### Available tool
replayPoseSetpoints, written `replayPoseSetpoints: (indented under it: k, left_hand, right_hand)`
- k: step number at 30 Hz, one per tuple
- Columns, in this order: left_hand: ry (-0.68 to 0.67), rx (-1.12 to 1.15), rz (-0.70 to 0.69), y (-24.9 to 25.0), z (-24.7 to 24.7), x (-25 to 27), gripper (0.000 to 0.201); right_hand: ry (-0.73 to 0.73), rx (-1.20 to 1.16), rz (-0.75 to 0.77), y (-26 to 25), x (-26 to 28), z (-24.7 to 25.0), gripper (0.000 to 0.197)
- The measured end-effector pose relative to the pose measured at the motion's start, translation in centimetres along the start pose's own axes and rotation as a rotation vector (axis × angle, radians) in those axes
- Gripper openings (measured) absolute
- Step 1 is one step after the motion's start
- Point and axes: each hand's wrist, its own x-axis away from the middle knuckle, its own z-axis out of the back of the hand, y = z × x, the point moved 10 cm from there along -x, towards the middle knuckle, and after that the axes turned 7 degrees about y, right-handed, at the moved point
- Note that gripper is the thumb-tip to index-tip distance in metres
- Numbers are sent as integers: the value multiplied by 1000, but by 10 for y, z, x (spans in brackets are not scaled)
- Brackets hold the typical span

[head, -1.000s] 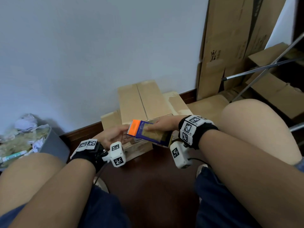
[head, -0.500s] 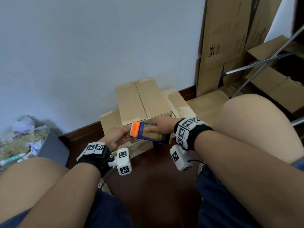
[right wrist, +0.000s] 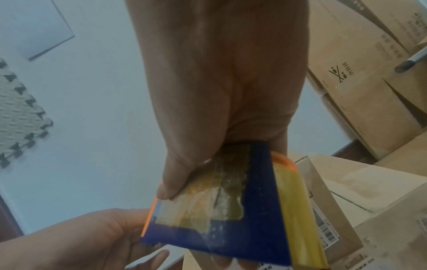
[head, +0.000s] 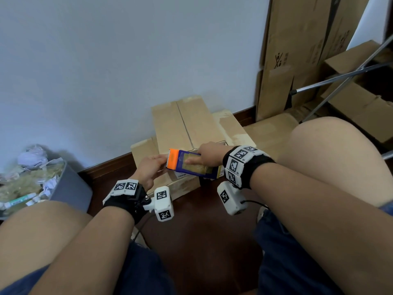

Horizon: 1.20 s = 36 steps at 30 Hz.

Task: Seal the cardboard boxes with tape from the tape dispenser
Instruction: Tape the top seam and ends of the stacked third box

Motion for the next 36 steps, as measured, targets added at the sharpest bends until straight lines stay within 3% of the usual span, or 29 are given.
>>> replayPoseSetpoints:
  k: [8, 12, 19, 26, 36]
  left_hand:
    - [14, 35, -30, -1, 7, -6, 17]
    - [110, 99, -50, 1, 45, -22, 16]
    - [41, 122, -48, -6, 37, -16, 19]
    - [191, 228, -88, -16, 36, -12, 21]
    - [365, 259, -133, -34, 41, -22, 22]
  right_hand:
    - [9, 54, 16, -6, -3, 0, 68]
    - [-11, 128, 2, 10, 1, -1, 64]
    - [87, 150, -61, 28, 5, 12, 57]
    - [224, 344, -113, 11, 5, 30, 49]
    - [250, 467, -123, -9, -5, 31, 41]
